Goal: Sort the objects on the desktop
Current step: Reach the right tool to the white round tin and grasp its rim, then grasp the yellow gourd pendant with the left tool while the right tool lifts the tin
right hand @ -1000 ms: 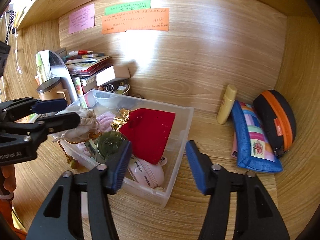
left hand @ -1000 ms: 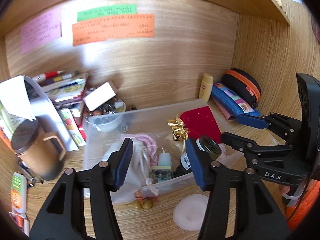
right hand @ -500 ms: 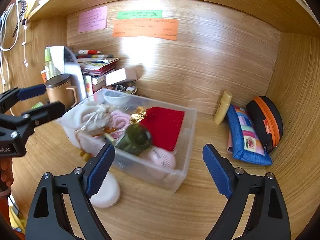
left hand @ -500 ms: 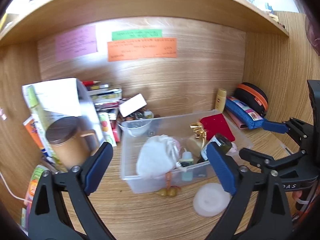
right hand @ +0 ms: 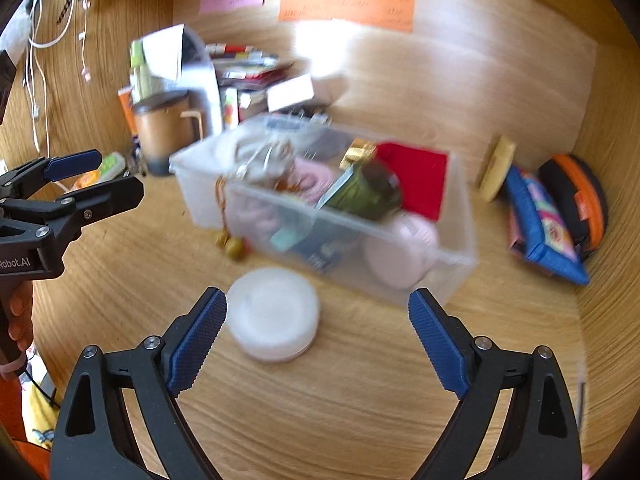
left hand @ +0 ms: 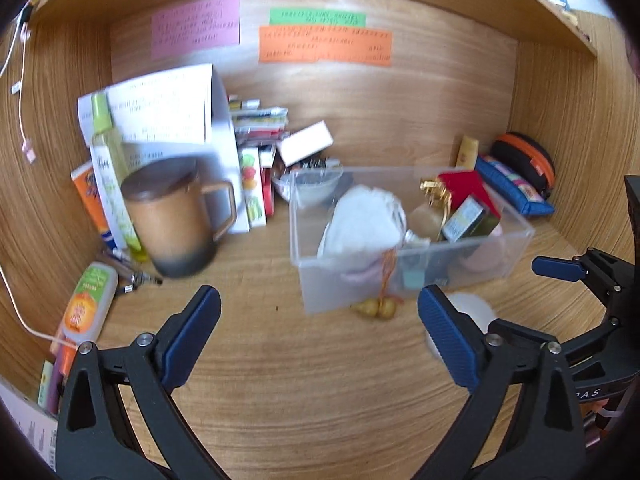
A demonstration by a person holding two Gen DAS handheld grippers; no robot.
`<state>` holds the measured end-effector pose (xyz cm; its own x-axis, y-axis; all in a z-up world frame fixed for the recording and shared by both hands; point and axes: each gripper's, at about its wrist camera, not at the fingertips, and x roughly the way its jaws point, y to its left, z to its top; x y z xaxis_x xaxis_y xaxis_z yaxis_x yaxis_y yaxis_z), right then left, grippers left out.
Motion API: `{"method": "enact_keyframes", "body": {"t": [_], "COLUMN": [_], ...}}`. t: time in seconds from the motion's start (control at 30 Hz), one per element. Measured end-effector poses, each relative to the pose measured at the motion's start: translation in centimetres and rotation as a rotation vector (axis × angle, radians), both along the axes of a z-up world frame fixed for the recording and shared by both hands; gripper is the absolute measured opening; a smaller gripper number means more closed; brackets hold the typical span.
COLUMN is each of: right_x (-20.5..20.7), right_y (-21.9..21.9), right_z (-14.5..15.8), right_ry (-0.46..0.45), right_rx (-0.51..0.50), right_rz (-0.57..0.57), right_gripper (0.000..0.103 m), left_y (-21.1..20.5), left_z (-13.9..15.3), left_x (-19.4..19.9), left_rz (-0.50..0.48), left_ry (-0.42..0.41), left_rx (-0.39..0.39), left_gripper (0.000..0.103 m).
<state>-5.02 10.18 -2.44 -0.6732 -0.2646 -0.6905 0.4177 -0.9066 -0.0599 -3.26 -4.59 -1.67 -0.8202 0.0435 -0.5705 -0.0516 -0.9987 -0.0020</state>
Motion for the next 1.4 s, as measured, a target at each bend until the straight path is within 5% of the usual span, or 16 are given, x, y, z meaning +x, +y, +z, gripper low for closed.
{"method": "enact_keyframes", "body": {"t": [0.43, 0.8, 0.97, 1.4], "right_x": [-2.5, -3.2, -3.0, -2.8], "right_y": [-2.0, -3.1, -3.1, 1.3], "right_z": [-4.3, -5.0, -4.7, -4.0], "right_ry": [-0.179, -0.189, -0.178, -0.179], "right_rx": [-0.012, 0.022, 0.007, -0.067], "right_rz": [0.002, 0.013, 0.051, 0.039], "right_gripper": [0.091, 0.086, 0.062, 0.062], "left_y": [-0.1, 0.5, 0.8, 3.7], "left_z": [-3.6, -5.4, -5.5, -6.4], "left_x": [-1.6, -3.8, -4.3, -6.2], "left_rz": [-0.032, -0.047, -0.04, -0.024], "left_ry": [-0.125, -0.208, -0.222, -0.296], "left_rx": [0.019, 0.06, 0.08, 0.034], "left_gripper": [0.1, 0.1, 0.1, 0.1]}}
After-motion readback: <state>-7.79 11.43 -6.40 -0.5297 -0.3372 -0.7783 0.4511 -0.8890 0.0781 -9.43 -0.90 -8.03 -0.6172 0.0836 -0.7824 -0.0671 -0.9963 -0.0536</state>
